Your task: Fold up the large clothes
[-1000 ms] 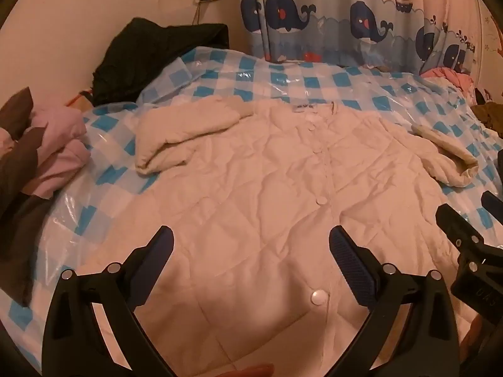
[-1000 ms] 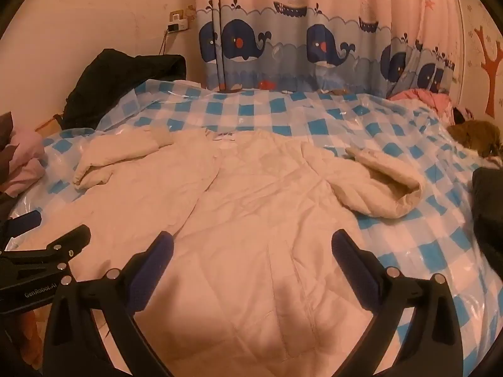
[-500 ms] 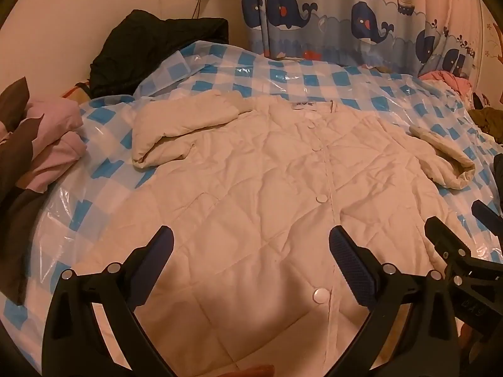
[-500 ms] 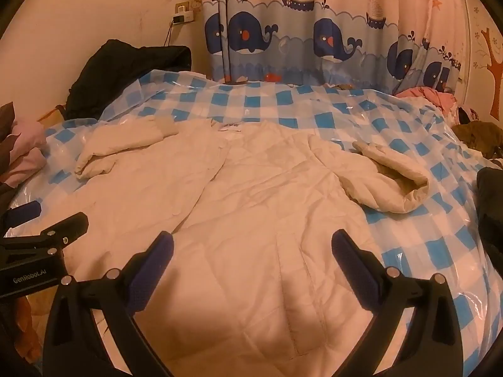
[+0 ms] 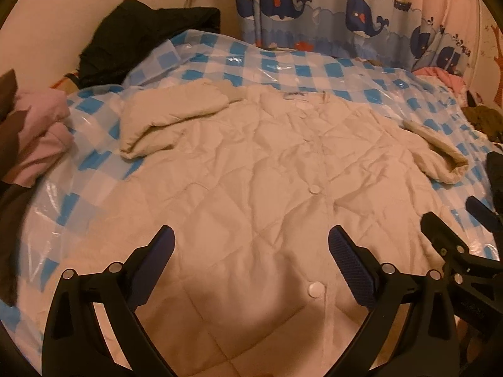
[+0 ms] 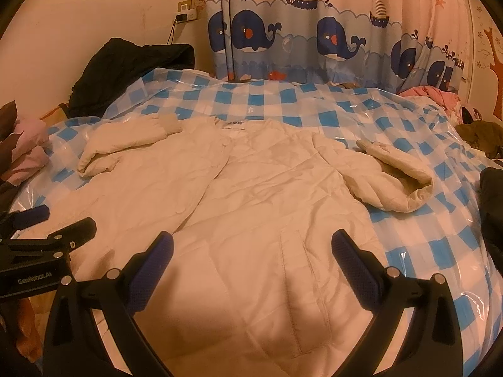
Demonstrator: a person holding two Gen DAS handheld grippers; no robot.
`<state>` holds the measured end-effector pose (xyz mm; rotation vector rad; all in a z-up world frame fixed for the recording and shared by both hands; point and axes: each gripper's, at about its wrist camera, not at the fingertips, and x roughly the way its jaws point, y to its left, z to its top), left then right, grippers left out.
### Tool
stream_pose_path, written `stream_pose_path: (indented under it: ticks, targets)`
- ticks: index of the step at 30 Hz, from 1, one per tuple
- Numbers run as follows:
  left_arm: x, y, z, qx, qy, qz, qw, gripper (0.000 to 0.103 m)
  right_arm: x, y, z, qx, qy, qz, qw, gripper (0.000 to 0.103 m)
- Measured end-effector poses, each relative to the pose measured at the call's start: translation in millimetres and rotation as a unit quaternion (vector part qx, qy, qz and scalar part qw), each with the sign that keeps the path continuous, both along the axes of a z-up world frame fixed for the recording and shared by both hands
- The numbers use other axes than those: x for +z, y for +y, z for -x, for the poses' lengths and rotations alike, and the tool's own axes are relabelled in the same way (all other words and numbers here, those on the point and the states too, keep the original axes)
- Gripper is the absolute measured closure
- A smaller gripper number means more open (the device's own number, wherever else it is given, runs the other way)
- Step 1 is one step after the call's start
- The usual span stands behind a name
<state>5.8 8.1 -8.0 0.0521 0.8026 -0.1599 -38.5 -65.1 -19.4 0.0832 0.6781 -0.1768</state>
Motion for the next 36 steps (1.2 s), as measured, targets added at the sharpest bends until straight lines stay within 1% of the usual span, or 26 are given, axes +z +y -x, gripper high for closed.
stream_pose_path:
  ticks: [1,3,5,9,10,11,12,13,14,15,16,18,36]
  targets:
    - [0,0,0,-0.002,0.001,0.003,1.0,0.02,0,0,0,0.0,0.0,0.0,1.0,0.006]
    - [-1,1,-1,-0.004,0.001,0.002,1.0,0.02,0,0,0,0.0,0.0,0.001,1.0,0.006]
    - [1,4,-2,0.003,-0.004,0.005,1.0,0.02,0,1,0,0.001,-0.002,0.0,1.0,0.006]
    - [2,15,-6,0.03,0.005,0.034,0.999,0.02,1,2,0,0.001,-0.005,-0.001,1.0,0.006]
    - [2,18,-7,0.032,0.005,0.035,0.9989,0.02,2,2,0,0.002,-0.005,-0.002,1.0,0.006]
    - [3,18,-7,0.035,-0.003,0.023,0.9991,0.018,2,2,0,0.002,-0.004,-0.002,1.0,0.006]
    - [5,16,-6,0.042,-0.015,-0.001,0.999,0.012,2,1,0,0.001,-0.003,-0.002,1.0,0.006]
    - [7,12,-4,0.05,-0.029,-0.031,0.9979,0.011,2,2,0,0.002,-0.003,-0.002,1.0,0.006]
    - [9,10,-3,0.054,-0.036,-0.05,0.9966,0.011,3,2,-1,0.002,-0.003,-0.002,1.0,0.006]
    - [11,8,-2,0.058,-0.04,-0.061,0.9956,0.011,3,2,-1,0.002,-0.003,-0.002,1.0,0.006]
    - [12,8,-1,0.058,-0.042,-0.061,0.9956,0.01,3,3,-1,0.002,-0.003,-0.001,1.0,0.006]
    - [14,11,-1,0.055,-0.038,-0.045,0.9968,0.01,3,2,0,0.002,-0.003,-0.002,1.0,0.006]
    - [7,6,-1,0.04,-0.023,-0.041,0.9981,0.01,2,4,-1,0.002,-0.004,-0.004,1.0,0.006]
